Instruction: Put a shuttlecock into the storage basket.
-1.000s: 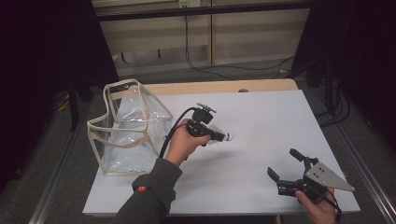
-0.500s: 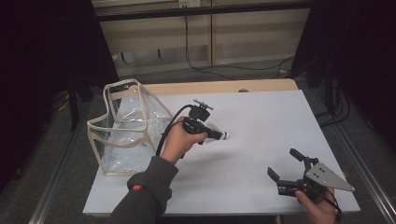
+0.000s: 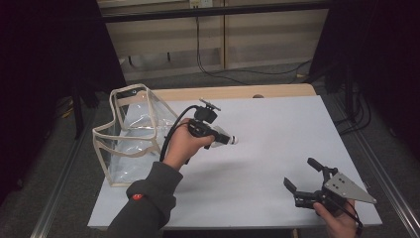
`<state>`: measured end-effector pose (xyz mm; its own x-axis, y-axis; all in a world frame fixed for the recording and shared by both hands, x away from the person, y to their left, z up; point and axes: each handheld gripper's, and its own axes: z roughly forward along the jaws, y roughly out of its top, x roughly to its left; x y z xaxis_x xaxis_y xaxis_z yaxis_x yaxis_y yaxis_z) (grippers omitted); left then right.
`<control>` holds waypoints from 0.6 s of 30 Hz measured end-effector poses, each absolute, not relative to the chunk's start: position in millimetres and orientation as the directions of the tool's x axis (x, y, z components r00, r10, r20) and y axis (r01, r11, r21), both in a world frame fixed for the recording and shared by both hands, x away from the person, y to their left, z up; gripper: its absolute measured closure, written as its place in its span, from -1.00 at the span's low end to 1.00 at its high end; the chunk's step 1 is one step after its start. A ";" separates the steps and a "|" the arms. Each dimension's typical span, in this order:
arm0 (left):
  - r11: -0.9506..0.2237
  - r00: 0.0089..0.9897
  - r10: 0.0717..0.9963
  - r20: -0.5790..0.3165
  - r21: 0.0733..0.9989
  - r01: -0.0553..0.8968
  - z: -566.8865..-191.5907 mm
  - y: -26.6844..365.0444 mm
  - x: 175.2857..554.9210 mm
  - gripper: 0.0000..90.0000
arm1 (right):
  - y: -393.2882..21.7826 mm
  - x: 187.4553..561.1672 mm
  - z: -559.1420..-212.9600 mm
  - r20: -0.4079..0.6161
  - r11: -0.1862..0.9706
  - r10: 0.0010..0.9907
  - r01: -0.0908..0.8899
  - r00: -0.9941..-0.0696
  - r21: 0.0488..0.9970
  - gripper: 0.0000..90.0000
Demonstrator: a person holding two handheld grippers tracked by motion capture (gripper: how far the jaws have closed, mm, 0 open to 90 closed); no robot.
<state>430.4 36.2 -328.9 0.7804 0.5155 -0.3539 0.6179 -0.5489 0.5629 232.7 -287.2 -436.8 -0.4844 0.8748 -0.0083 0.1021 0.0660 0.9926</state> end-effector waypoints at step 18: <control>-0.562 0.778 0.525 -0.345 0.546 0.621 -306.9 45.5 432.1 0.98 | -286.2 233.1 -437.2 -0.009 0.067 0.874 0.101 -0.487 0.993 -0.96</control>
<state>432.1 45.5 -306.9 0.7780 0.5252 -0.3448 0.6213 -0.5619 0.5460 233.1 -286.2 -437.2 -0.4866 0.8736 -0.0092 0.1008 0.0666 0.9927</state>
